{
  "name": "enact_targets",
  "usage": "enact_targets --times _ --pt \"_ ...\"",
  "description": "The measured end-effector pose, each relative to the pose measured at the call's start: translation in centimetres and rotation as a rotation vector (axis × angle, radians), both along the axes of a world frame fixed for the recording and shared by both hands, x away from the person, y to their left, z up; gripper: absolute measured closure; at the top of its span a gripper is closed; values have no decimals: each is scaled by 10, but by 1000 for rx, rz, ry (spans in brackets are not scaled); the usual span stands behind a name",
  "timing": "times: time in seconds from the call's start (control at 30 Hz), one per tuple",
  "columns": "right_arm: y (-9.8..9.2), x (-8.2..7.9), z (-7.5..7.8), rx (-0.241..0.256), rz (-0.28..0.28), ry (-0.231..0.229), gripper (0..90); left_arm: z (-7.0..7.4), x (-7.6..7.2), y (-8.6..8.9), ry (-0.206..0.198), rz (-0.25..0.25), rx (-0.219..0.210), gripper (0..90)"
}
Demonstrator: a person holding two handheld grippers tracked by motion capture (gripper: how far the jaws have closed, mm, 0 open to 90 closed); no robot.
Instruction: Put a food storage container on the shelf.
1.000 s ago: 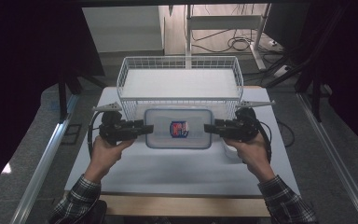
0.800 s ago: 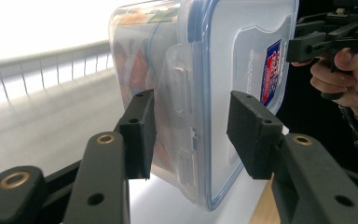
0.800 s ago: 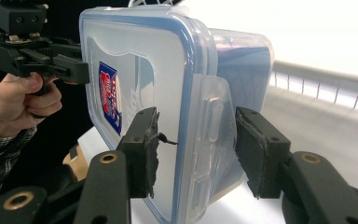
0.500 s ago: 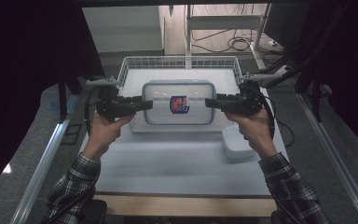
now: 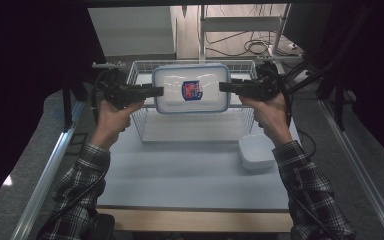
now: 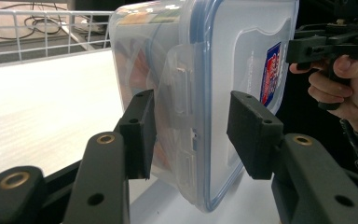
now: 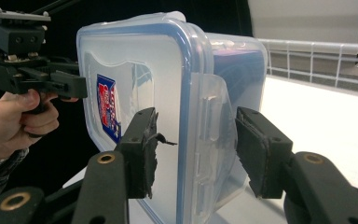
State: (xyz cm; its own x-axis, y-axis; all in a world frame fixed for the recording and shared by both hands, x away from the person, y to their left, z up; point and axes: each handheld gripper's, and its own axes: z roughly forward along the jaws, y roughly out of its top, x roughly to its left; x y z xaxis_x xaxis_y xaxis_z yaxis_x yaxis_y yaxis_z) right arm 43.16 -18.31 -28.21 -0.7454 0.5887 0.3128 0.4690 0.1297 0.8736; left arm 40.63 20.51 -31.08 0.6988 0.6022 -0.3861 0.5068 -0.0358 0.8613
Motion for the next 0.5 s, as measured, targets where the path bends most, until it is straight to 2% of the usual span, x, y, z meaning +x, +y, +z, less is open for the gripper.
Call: enact_targets --times 0.27,0.47,0.5 --pt "4 21 3 9 -30 26 497 -7 21 2 27 15 -39 523" --pt "6 31 -2 5 -36 44 492 -11 28 3 34 25 -39 517" --pt "6 33 -3 2 -39 48 488 -12 30 2 35 28 -28 517"
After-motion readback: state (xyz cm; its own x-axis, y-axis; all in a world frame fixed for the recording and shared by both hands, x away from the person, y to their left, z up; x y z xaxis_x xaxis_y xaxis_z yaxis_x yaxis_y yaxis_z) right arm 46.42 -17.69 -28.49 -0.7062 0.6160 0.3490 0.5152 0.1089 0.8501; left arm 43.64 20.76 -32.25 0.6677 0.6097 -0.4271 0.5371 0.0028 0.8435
